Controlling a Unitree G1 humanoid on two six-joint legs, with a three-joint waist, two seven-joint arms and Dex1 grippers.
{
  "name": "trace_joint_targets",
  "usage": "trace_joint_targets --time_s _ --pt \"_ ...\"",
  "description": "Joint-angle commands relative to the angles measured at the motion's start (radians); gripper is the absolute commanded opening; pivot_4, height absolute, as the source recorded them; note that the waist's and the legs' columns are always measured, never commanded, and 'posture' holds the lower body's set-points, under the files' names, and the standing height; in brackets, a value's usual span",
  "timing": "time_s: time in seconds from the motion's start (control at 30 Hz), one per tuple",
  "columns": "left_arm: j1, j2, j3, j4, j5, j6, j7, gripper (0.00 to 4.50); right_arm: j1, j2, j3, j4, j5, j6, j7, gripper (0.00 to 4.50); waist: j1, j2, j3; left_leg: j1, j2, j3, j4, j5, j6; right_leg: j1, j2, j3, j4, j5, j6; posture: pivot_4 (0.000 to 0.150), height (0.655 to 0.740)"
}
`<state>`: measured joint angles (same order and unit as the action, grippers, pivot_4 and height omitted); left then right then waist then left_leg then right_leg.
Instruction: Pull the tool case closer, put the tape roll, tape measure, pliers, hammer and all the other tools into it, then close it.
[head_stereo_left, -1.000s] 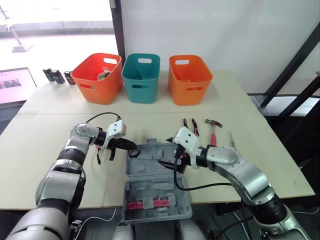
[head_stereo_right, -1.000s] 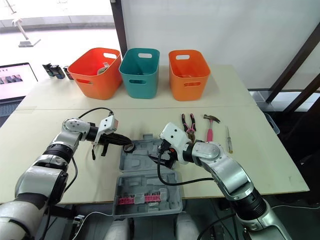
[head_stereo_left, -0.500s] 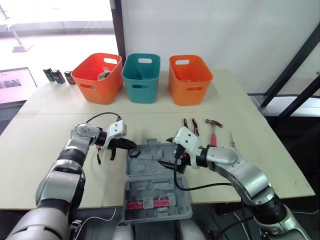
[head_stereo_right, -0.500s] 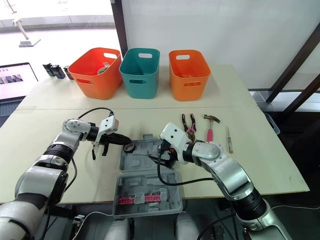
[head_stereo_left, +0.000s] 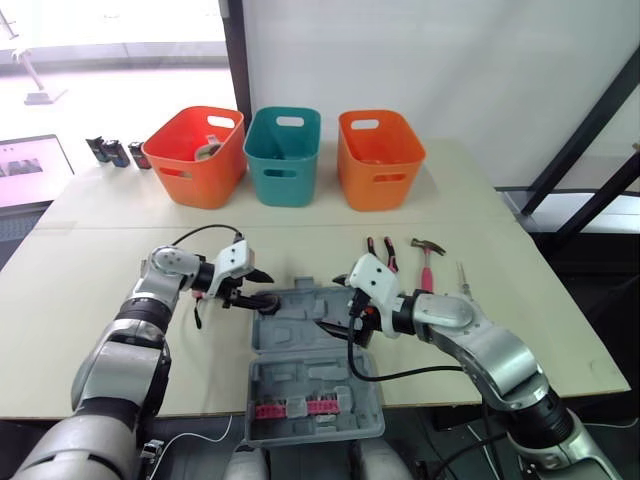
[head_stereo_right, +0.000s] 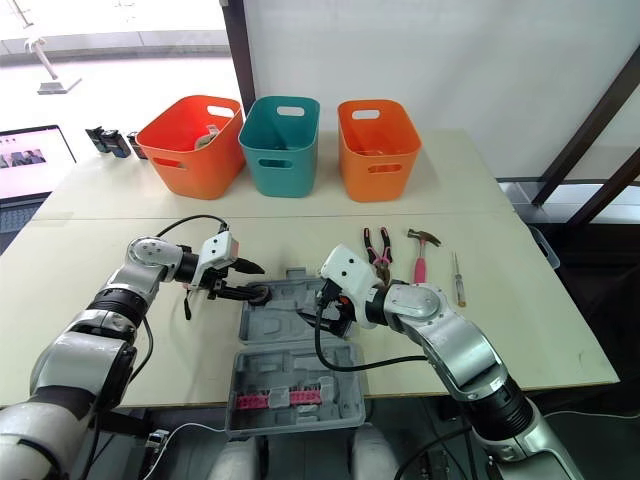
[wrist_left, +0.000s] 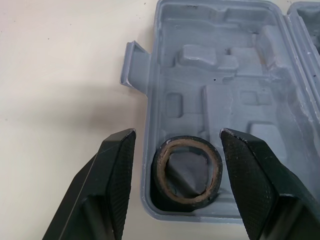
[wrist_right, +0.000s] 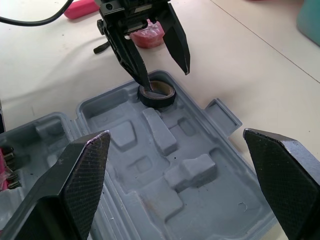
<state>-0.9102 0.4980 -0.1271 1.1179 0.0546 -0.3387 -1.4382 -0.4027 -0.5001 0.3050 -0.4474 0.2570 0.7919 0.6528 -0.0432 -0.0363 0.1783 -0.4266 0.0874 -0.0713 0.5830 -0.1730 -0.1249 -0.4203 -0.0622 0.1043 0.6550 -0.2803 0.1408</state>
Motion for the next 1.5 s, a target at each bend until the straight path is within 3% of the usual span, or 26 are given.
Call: trace_joint_targets --time_s 0.03,0.53,1.07,1.5 --pt "-0.007 0.004 0.009 -0.025 -0.014 0.000 -0.003 2.05 0.001 -0.007 -0.011 -0.028 0.000 -0.012 0.003 4.50 0.000 0.000 0.000 0.000 0.000 0.000 0.000 0.000 0.000 0.000 0.000 0.000 0.000 0.000 0.000 0.150 0.7400" --pt "0.024 -0.014 0.018 -0.040 -0.033 -0.016 -0.017 2.05 0.003 -0.013 -0.007 -0.031 -0.003 -0.008 0.003 4.50 0.000 0.000 0.000 0.000 0.000 0.000 0.000 0.000 0.000 0.000 0.000 0.000 0.000 0.000 0.000 0.150 0.7400" --pt "0.082 0.003 -0.062 -0.010 0.080 -0.143 0.111 2.05 0.011 -0.012 -0.013 -0.049 0.005 0.002 -0.003 4.50 0.001 0.000 0.000 0.000 0.000 0.000 0.000 0.000 0.000 0.000 0.000 0.000 0.000 0.000 0.000 0.150 0.7400" --pt "0.050 0.010 0.002 -0.070 -0.035 -0.043 0.006 2.05 0.009 -0.012 -0.013 -0.039 0.005 -0.006 0.001 4.50 0.001 0.000 0.000 0.001 0.000 0.000 0.001 0.000 0.000 0.001 0.000 0.000 0.000 0.000 0.000 0.150 0.7400"
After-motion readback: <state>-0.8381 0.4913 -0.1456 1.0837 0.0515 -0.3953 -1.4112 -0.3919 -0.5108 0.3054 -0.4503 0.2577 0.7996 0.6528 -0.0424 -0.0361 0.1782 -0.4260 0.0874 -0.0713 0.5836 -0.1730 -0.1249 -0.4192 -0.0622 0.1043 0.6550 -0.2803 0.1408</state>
